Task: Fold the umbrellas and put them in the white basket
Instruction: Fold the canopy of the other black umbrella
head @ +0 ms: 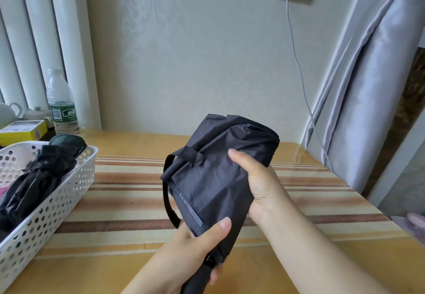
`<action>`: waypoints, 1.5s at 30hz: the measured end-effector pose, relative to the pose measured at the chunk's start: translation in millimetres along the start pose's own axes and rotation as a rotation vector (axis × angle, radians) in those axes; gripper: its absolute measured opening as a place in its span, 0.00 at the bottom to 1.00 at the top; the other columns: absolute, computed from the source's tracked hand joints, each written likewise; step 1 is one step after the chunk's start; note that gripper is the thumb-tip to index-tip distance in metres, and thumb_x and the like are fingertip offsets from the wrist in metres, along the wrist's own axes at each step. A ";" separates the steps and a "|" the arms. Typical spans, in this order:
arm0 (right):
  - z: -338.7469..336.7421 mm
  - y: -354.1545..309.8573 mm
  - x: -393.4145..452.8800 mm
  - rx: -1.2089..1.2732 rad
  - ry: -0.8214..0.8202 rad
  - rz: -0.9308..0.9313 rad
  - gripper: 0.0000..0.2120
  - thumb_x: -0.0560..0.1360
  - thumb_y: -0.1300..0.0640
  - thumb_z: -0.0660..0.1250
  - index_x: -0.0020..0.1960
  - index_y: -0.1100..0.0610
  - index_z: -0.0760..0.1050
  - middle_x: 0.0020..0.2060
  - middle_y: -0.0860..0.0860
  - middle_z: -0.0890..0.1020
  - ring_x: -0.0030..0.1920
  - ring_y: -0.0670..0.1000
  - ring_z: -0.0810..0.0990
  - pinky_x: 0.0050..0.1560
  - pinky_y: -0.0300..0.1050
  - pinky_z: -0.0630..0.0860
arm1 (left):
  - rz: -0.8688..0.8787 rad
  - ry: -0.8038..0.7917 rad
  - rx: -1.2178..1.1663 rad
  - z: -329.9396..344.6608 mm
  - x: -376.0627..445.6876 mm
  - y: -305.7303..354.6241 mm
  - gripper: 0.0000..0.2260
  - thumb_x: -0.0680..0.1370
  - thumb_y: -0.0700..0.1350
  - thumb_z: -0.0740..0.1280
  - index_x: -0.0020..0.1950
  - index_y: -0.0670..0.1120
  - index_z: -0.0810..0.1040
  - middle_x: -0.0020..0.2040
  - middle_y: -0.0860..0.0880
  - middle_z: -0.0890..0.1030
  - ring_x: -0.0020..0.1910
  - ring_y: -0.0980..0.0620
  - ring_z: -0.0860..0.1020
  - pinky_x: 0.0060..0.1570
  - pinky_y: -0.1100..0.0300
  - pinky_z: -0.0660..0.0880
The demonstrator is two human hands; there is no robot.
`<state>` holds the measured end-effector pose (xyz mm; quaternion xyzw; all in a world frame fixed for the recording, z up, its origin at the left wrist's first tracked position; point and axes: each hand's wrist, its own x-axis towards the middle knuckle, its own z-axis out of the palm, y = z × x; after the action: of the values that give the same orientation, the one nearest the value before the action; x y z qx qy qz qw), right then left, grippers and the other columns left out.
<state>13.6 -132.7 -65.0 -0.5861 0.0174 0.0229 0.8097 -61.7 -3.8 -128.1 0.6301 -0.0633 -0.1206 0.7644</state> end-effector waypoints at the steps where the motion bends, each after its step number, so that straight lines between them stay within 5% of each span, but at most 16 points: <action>1: -2.2 -5.6 5.8 -0.004 -0.003 -0.020 0.13 0.68 0.57 0.76 0.51 0.54 0.81 0.43 0.53 0.86 0.42 0.54 0.86 0.44 0.50 0.81 | -0.005 -0.003 0.053 -5.2 0.0 1.1 0.32 0.64 0.61 0.73 0.58 0.42 0.70 0.29 0.42 0.77 0.25 0.45 0.72 0.30 0.59 0.72; 5: -19.2 -27.5 23.8 -0.044 -0.049 -0.037 0.09 0.69 0.63 0.73 0.48 0.56 0.81 0.41 0.52 0.86 0.37 0.49 0.85 0.38 0.41 0.79 | -0.060 -0.062 0.229 -25.2 -1.7 6.5 0.36 0.62 0.64 0.74 0.63 0.48 0.67 0.29 0.45 0.77 0.27 0.42 0.74 0.33 0.55 0.73; 7: -36.7 -33.4 28.0 -0.147 -0.125 0.007 0.16 0.65 0.62 0.74 0.53 0.58 0.80 0.44 0.55 0.86 0.42 0.52 0.84 0.41 0.42 0.79 | -0.082 -0.026 0.311 -30.1 -3.7 7.4 0.35 0.60 0.65 0.74 0.63 0.60 0.66 0.35 0.50 0.83 0.39 0.41 0.82 0.43 0.51 0.78; 10: -71.4 -36.2 26.0 -0.487 -0.236 0.054 0.21 0.61 0.56 0.75 0.53 0.58 0.81 0.46 0.54 0.86 0.47 0.54 0.84 0.48 0.46 0.77 | -0.069 0.014 0.477 -33.5 -4.3 11.1 0.29 0.64 0.64 0.75 0.59 0.70 0.64 0.51 0.63 0.82 0.44 0.64 0.81 0.44 0.69 0.75; 13: -91.7 -20.9 19.5 -0.652 -0.190 -0.078 0.08 0.74 0.50 0.70 0.50 0.53 0.82 0.44 0.47 0.86 0.48 0.50 0.84 0.51 0.46 0.76 | -0.124 -0.028 0.750 -30.6 -1.3 21.9 0.20 0.70 0.63 0.69 0.59 0.60 0.71 0.33 0.57 0.81 0.31 0.59 0.78 0.38 0.67 0.73; 16: -98.9 4.7 19.5 -0.736 -0.047 -0.256 0.14 0.79 0.49 0.62 0.42 0.54 0.80 0.36 0.44 0.84 0.43 0.49 0.81 0.46 0.46 0.75 | -0.170 0.012 0.943 -27.4 1.6 28.0 0.22 0.73 0.67 0.61 0.52 0.49 0.74 0.24 0.53 0.76 0.26 0.55 0.74 0.37 0.63 0.75; 19: -95.5 13.7 20.7 -0.684 0.052 -0.353 0.17 0.80 0.46 0.58 0.45 0.56 0.79 0.41 0.54 0.83 0.46 0.54 0.81 0.50 0.51 0.76 | 0.004 0.151 1.134 -31.2 6.2 33.5 0.27 0.69 0.74 0.53 0.46 0.53 0.75 0.33 0.55 0.79 0.30 0.59 0.76 0.34 0.67 0.72; 21: -86.7 4.4 19.7 -0.595 0.063 -0.491 0.18 0.81 0.46 0.56 0.43 0.58 0.76 0.36 0.52 0.79 0.39 0.50 0.76 0.44 0.42 0.73 | 0.200 0.290 1.354 -40.0 12.6 38.0 0.38 0.63 0.81 0.43 0.41 0.50 0.74 0.34 0.52 0.78 0.33 0.56 0.76 0.34 0.64 0.71; 25: -76.3 6.5 21.0 -0.573 0.044 -0.562 0.17 0.82 0.50 0.57 0.42 0.61 0.74 0.34 0.49 0.76 0.36 0.46 0.73 0.37 0.37 0.68 | 0.519 0.370 1.580 -54.7 19.7 36.1 0.29 0.74 0.72 0.39 0.28 0.51 0.57 0.20 0.53 0.64 0.19 0.54 0.63 0.21 0.64 0.55; 28: -86.0 41.5 23.5 -0.709 0.073 -0.472 0.16 0.81 0.52 0.59 0.44 0.62 0.77 0.38 0.53 0.81 0.41 0.52 0.77 0.38 0.33 0.68 | 0.606 0.444 1.717 -61.0 18.1 3.5 0.26 0.82 0.61 0.42 0.28 0.50 0.53 0.16 0.49 0.63 0.15 0.51 0.66 0.19 0.59 0.52; 32: -103.1 72.1 15.8 -0.804 0.081 -0.307 0.17 0.81 0.52 0.59 0.38 0.59 0.74 0.32 0.52 0.77 0.36 0.52 0.75 0.32 0.33 0.65 | 0.206 0.492 1.412 -45.1 12.3 -26.2 0.24 0.76 0.67 0.47 0.32 0.52 0.67 0.31 0.56 0.68 0.34 0.52 0.76 0.33 0.59 0.63; 37: -106.5 75.9 14.5 -0.782 0.130 -0.269 0.09 0.80 0.50 0.61 0.44 0.52 0.74 0.39 0.44 0.80 0.40 0.45 0.77 0.34 0.28 0.67 | -0.009 0.691 1.062 -45.0 22.5 -23.9 0.10 0.75 0.56 0.68 0.45 0.51 0.72 0.34 0.52 0.78 0.37 0.50 0.77 0.36 0.56 0.71; 39: -106.4 75.1 17.7 -0.794 0.119 -0.214 0.06 0.79 0.50 0.62 0.45 0.49 0.73 0.40 0.42 0.78 0.39 0.41 0.75 0.33 0.30 0.67 | -0.104 0.776 1.120 -38.9 21.2 -17.3 0.18 0.71 0.55 0.72 0.53 0.53 0.67 0.41 0.50 0.80 0.42 0.47 0.78 0.40 0.53 0.74; 42: -108.2 75.2 23.1 -0.839 0.118 -0.166 0.05 0.79 0.50 0.63 0.46 0.49 0.72 0.38 0.46 0.79 0.34 0.46 0.75 0.29 0.38 0.65 | 0.505 0.904 1.632 -13.2 13.8 -13.3 0.17 0.69 0.44 0.75 0.53 0.43 0.73 0.46 0.41 0.76 0.45 0.38 0.75 0.47 0.46 0.69; 43: -105.7 73.1 22.9 -0.851 0.120 -0.157 0.05 0.79 0.50 0.63 0.46 0.50 0.72 0.37 0.47 0.79 0.33 0.47 0.75 0.27 0.38 0.65 | 0.762 0.744 1.736 -0.5 10.4 -14.6 0.12 0.71 0.42 0.72 0.52 0.43 0.74 0.46 0.41 0.76 0.45 0.39 0.75 0.48 0.46 0.68; 45: -105.8 71.9 24.6 -0.883 0.116 -0.148 0.05 0.79 0.50 0.63 0.47 0.50 0.72 0.36 0.48 0.79 0.32 0.47 0.75 0.25 0.37 0.65 | 0.942 0.313 1.802 8.8 16.5 -26.5 0.08 0.75 0.44 0.65 0.51 0.44 0.79 0.46 0.45 0.79 0.46 0.42 0.78 0.50 0.51 0.70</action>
<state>33.9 -210.4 -167.6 -0.8755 0.0094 -0.0629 0.4790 -50.8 -21.3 -153.2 0.8895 -0.2706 0.3675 -0.0230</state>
